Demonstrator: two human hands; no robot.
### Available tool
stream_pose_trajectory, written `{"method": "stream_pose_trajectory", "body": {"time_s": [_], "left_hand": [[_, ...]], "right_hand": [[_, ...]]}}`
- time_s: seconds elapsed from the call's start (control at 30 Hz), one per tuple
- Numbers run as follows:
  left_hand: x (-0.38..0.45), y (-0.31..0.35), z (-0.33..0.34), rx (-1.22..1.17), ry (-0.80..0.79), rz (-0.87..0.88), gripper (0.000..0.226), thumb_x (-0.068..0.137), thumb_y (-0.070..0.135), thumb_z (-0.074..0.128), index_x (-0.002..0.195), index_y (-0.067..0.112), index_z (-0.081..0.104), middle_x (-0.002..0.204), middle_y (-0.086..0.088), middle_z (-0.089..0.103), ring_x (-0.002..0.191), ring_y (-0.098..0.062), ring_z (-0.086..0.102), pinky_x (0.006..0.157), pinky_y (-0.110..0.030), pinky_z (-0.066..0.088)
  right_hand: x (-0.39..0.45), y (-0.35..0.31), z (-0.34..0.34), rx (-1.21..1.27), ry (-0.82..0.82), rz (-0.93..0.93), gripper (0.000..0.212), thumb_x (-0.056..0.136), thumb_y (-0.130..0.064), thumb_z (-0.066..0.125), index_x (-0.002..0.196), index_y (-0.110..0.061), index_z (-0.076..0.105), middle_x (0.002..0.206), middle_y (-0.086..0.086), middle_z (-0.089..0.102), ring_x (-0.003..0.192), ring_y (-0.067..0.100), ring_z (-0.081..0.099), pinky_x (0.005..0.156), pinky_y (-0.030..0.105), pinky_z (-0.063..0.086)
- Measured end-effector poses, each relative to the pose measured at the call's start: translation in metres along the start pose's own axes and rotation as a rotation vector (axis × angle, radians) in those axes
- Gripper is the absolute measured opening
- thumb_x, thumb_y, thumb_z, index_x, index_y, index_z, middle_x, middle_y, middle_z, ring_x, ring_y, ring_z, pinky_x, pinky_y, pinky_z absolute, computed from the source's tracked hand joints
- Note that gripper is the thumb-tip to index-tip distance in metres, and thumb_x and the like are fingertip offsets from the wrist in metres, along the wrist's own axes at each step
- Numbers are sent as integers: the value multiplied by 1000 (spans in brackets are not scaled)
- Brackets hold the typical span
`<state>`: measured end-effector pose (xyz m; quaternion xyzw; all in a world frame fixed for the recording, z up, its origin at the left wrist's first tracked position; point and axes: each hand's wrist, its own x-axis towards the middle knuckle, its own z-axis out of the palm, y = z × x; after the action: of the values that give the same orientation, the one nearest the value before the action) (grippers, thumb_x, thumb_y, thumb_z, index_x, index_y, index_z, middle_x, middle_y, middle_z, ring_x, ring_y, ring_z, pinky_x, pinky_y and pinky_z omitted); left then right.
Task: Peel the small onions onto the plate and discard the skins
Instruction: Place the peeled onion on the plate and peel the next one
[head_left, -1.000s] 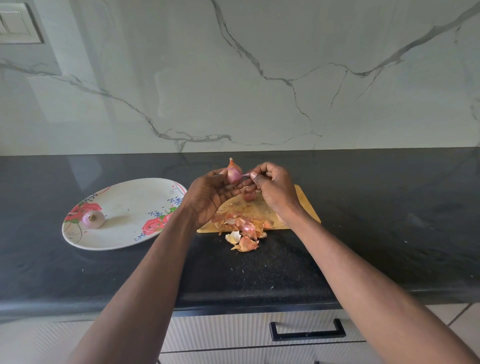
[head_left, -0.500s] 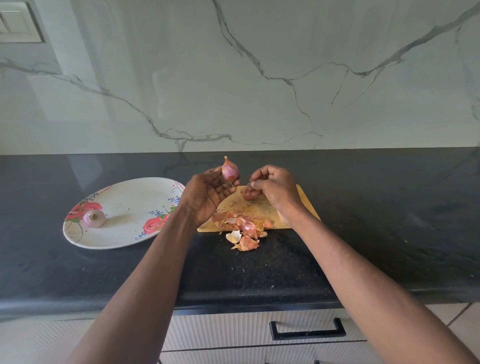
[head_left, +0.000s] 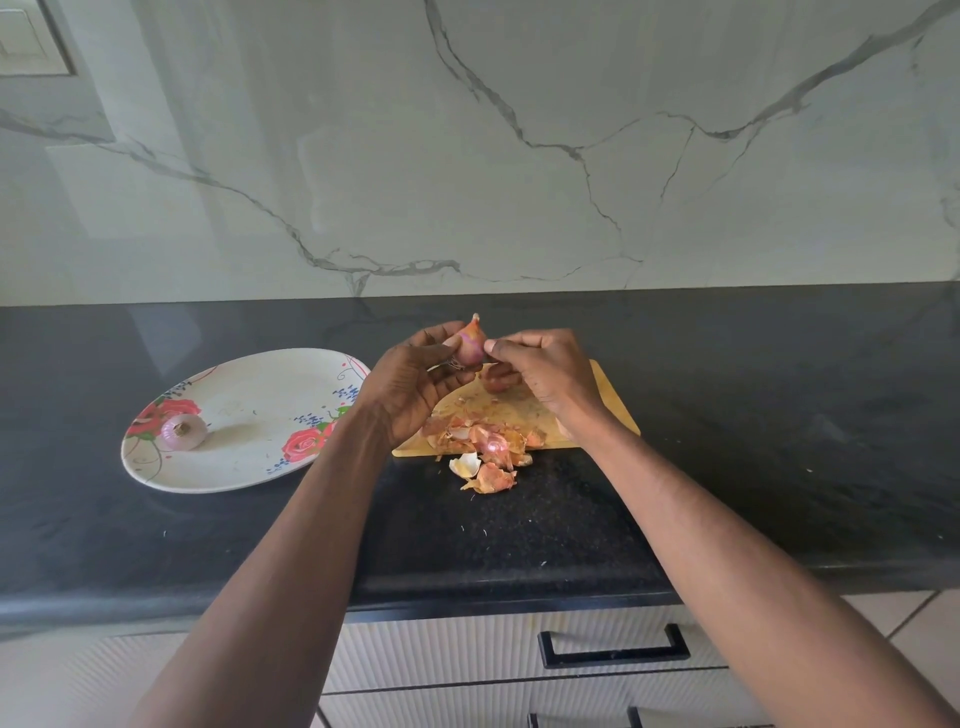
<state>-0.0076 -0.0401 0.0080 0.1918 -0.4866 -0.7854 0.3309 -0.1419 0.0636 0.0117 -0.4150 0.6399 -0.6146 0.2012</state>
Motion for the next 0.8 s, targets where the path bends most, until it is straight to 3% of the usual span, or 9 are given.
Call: {"method": "stream_pose_trajectory", "body": {"time_s": [0.07, 0.27, 0.4, 0.57, 0.8], "left_hand": [[0, -1, 0, 4, -11, -2, 23, 97, -4, 53, 112, 4, 67, 104, -15, 73, 89, -23, 71, 78, -29, 61], [1, -3, 2, -9, -43, 15, 25, 94, -6, 58, 117, -2, 66, 107, -18, 73, 92, -24, 73, 85, -33, 61], [-1, -4, 4, 4, -47, 19, 30, 86, -8, 61, 115, -4, 67, 106, -20, 73, 86, -23, 74, 81, -33, 62], [-1, -2, 3, -6, -32, 13, 23, 94, -8, 56, 114, -4, 68, 107, -19, 74, 91, -27, 74, 74, -30, 62], [-3, -3, 5, 30, -17, 13, 24, 91, -9, 56, 110, -3, 69, 102, -20, 74, 85, -26, 74, 75, -32, 63]], "right_hand": [[0, 0, 0, 21, 7, 9, 9, 85, -17, 78, 88, -9, 80, 79, 13, 76, 74, 34, 75, 78, 54, 61], [0, -1, -1, 38, 36, 24, 17, 79, -19, 82, 81, -3, 79, 78, 12, 76, 73, 32, 75, 77, 55, 61], [0, 0, -1, 10, 71, 25, 17, 74, -21, 84, 73, -4, 79, 73, 11, 75, 73, 30, 75, 78, 56, 60], [0, 1, -1, -17, 110, -10, 6, 76, -10, 81, 74, -5, 78, 70, 10, 75, 70, 31, 75, 76, 53, 60], [2, 1, 0, -8, 86, 8, 12, 68, -22, 85, 64, -13, 78, 69, 8, 75, 72, 29, 75, 78, 55, 60]]}}
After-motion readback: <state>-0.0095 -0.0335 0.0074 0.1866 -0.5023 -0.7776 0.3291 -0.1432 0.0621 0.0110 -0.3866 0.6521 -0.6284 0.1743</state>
